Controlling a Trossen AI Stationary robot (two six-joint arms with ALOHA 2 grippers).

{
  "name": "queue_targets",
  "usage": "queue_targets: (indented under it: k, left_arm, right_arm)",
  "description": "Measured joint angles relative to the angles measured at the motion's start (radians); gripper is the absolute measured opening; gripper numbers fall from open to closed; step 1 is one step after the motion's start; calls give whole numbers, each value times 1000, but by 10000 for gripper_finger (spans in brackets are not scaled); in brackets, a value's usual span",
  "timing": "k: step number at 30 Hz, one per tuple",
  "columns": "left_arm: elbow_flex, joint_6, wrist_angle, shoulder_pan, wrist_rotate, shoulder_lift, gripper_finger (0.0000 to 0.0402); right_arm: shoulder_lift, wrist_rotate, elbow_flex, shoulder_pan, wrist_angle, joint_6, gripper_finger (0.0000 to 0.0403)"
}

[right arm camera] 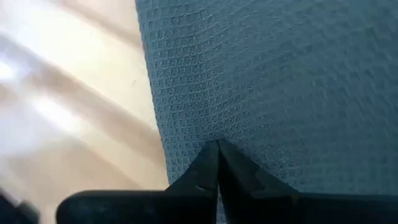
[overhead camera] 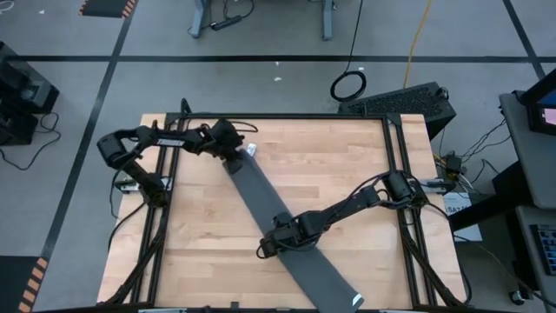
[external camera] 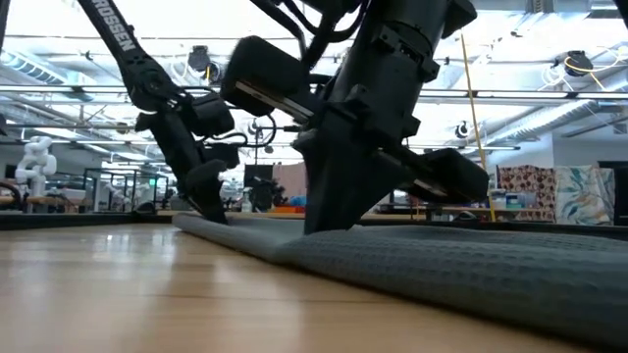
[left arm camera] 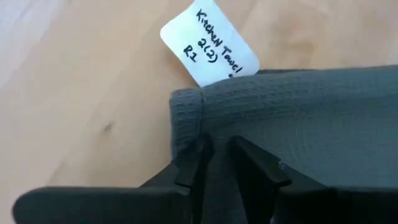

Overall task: Roll towel into tight, uniform cylinder
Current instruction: Roll the towel

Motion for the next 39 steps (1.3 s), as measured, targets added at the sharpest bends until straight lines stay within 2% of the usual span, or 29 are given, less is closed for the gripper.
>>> queue_targets:
  k: [4,8,11,16,19,22,26,28,31,34,39]
  left_arm:
    - [36,-12,-52,9,-5,-74,86]
    - [83,-38,-141,-5,36,-158,86]
    - [96,-88,-201,-29,105,-215,86]
    - [71,-118,-369,-106,300,-250,86]
    - [35,-118,-386,-175,306,-249,86]
    - [-4,-136,-341,-246,228,-241,86]
    - [-50,-167,-219,-297,-2,-215,86]
    - [-59,-166,-155,-302,-78,-196,86]
    - [-63,-136,-109,-296,-162,-148,86]
    - [-63,-82,-58,-271,-234,-86,86]
    - [-53,-25,43,-195,-284,13,86]
  right_arm:
    - [-59,68,-5,0,-54,31,0]
    - [-152,52,0,8,-121,30,0]
    - [-201,29,-1,40,-173,28,0]
    - [-254,-28,1,121,-290,77,0]
    - [-238,-56,0,179,-332,124,0]
    - [-208,-84,0,224,-324,202,0]
    - [-135,-109,0,256,-277,323,0]
    - [-97,-130,0,263,-232,378,0]
    - [-34,-185,0,255,-130,424,0]
    - [6,-189,2,226,11,473,0]
    - [52,-184,3,168,196,495,0]
